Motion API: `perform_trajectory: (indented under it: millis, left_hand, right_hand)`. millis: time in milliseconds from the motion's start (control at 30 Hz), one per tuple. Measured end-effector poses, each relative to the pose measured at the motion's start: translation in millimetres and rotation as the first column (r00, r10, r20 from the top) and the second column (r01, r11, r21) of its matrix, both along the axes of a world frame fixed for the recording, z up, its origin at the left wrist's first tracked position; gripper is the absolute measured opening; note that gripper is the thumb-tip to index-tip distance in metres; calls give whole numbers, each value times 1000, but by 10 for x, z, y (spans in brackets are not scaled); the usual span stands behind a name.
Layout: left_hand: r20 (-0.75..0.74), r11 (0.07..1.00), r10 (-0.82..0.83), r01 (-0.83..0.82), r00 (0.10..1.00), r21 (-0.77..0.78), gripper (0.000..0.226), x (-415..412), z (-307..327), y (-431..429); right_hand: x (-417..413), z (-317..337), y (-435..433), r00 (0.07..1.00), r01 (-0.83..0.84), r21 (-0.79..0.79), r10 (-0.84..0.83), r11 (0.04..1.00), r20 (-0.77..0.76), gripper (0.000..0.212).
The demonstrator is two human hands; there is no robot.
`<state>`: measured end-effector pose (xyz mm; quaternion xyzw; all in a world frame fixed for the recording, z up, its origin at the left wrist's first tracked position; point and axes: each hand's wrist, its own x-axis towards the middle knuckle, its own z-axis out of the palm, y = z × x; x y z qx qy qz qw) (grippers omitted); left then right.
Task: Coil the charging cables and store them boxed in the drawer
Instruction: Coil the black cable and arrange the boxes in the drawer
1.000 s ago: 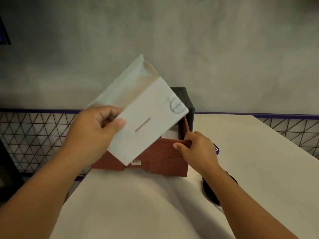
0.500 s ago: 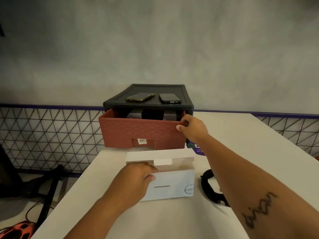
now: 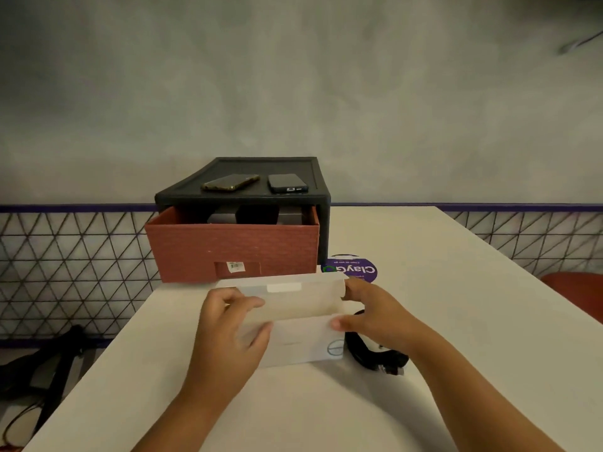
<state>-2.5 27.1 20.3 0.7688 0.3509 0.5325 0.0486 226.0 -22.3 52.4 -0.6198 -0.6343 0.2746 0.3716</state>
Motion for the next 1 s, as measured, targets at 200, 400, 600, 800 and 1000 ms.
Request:
perform_trajectory:
  millis: [200, 400, 600, 800, 1000]
  left_hand:
    - [67, 951, 64, -40, 996, -305, 59, -80, -10, -17]
    - [207, 709, -181, 273, 962, -651, 78, -213, 98, -4]
    - [204, 678, -190, 279, 960, -680, 81, -292, 134, 59]
    - [210, 673, -187, 281, 960, -684, 81, -240, 130, 70]
    - [220, 668, -192, 292, 956, -684, 82, -241, 117, 87]
  right_hand:
    - [81, -14, 12, 998, -51, -20, 51, 998, -22, 49]
    - [193, -25, -55, 994, 21, -57, -14, 998, 111, 59]
    - [692, -146, -245, 875, 112, -72, -64, 991, 479, 62]
    - [784, -230, -205, 545, -41, -139, 139, 989, 827, 77]
    - [743, -223, -182, 377, -155, -156, 204, 976, 903, 43]
